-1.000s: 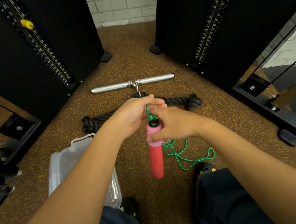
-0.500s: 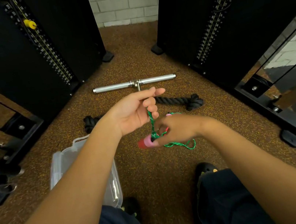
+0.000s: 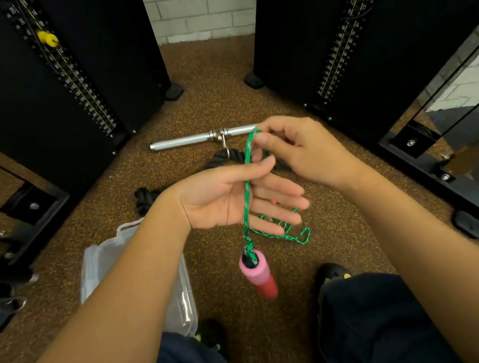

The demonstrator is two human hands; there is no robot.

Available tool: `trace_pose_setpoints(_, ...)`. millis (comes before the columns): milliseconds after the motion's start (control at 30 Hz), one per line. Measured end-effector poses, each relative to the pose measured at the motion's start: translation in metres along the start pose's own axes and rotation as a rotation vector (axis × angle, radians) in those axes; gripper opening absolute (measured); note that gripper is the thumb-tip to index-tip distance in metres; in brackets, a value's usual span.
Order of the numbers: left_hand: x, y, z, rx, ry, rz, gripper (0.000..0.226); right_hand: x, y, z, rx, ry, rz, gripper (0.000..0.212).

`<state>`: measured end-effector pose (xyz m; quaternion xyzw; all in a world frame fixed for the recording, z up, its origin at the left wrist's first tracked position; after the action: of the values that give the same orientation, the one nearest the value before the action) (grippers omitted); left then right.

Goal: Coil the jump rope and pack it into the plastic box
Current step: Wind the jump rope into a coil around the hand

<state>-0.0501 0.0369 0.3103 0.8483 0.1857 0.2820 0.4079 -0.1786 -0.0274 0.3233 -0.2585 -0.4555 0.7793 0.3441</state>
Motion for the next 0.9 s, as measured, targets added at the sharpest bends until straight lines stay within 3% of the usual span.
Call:
trace_pose_setpoints(133, -0.004, -0.002, -0.003, 0.048, -0.122, 0.035, 0.051, 0.0, 0.003, 0.002, -0.042, 0.053, -0.064, 0.013)
trace_pose_setpoints(333, 0.001, 0.008, 0.008, 0.148, 0.076, -0.263, 0.043, 0.006, 0.012, -0.003, 0.243, -0.172, -0.159, 0.018)
trace_pose_setpoints(467, 0.005, 0.015, 0.016, 0.306, 0.138, -0.444, 0.039, 0.008, 0.009, -0.008, 0.251, -0.205, -0.217, 0.029)
trace_pose_setpoints(667, 0.008, 0.018, 0.032, 0.403, 0.528, -0.584, 0.044, 0.008, 0.008, -0.013, 0.291, -0.265, -0.156, 0.018)
trace_pose_setpoints(800, 0.004, 0.011, 0.039, 0.302, 0.76, -0.498, 0.047, 0.011, 0.003, -0.026, 0.373, -0.302, -0.068, 0.02)
trace_pose_setpoints(900, -0.003, 0.008, 0.034, 0.065, 0.849, -0.381, 0.048, 0.012, -0.001, -0.032, 0.416, -0.308, 0.0, 0.023)
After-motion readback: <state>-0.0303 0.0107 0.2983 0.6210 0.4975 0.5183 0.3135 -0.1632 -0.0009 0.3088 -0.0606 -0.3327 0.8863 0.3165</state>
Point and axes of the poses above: each hand's wrist, its own x-axis away from the middle knuckle, its own z-axis out of the back of the hand, y = z × x, the point moved 2 cm from there along -x, towards the middle knuckle, and after that the axes turned 6 degrees about -x, right-handed, at the moved point
